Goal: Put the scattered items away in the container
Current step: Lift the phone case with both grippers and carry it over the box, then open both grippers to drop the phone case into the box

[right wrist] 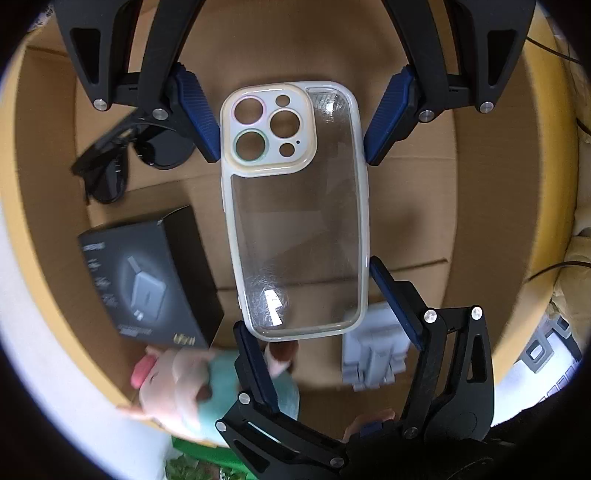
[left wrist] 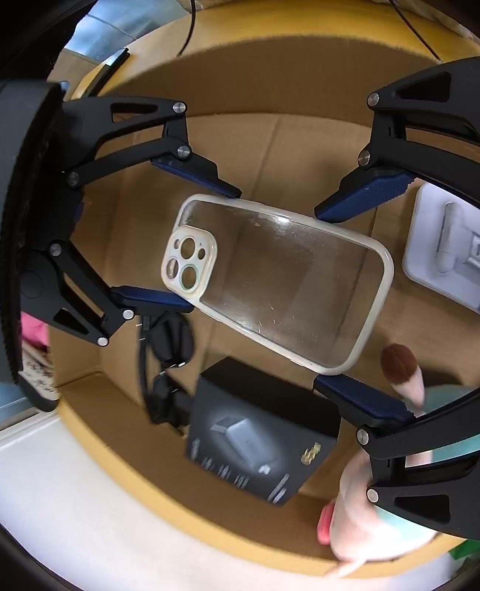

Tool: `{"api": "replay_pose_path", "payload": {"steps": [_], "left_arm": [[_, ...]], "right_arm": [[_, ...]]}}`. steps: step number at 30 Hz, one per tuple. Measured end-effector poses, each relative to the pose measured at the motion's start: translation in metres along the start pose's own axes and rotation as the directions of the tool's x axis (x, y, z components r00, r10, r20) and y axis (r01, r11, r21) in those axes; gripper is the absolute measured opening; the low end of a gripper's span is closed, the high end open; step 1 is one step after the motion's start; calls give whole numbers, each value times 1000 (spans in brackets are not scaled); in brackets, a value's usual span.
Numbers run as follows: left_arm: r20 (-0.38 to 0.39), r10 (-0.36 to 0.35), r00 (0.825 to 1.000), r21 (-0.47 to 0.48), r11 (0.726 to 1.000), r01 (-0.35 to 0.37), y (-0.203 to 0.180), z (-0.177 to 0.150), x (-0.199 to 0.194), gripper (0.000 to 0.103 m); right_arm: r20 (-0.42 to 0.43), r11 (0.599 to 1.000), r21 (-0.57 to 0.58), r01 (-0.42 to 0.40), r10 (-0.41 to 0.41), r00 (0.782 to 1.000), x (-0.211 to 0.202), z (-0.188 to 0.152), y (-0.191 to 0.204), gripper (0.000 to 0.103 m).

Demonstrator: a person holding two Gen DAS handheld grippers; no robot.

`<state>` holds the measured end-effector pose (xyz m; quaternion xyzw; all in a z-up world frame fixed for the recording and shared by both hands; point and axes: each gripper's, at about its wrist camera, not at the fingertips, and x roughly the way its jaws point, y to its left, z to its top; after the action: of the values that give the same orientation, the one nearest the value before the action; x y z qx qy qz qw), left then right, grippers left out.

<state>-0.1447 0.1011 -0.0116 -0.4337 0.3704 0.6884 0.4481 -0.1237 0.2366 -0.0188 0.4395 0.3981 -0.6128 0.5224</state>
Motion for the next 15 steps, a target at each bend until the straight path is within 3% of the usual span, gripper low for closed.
{"api": "replay_pose_path", "payload": {"steps": [8, 15], "left_arm": [[-16, -15, 1000, -14, 1000, 15, -4, 1, 10, 88], [-6, 19, 1000, -21, 1000, -19, -20, -2, -9, 88]], "right_arm": [[-43, 1000, 22, 1, 0, 999, 5, -3, 2, 80], [-59, 997, 20, 73, -72, 996, -1, -7, 19, 80]]}}
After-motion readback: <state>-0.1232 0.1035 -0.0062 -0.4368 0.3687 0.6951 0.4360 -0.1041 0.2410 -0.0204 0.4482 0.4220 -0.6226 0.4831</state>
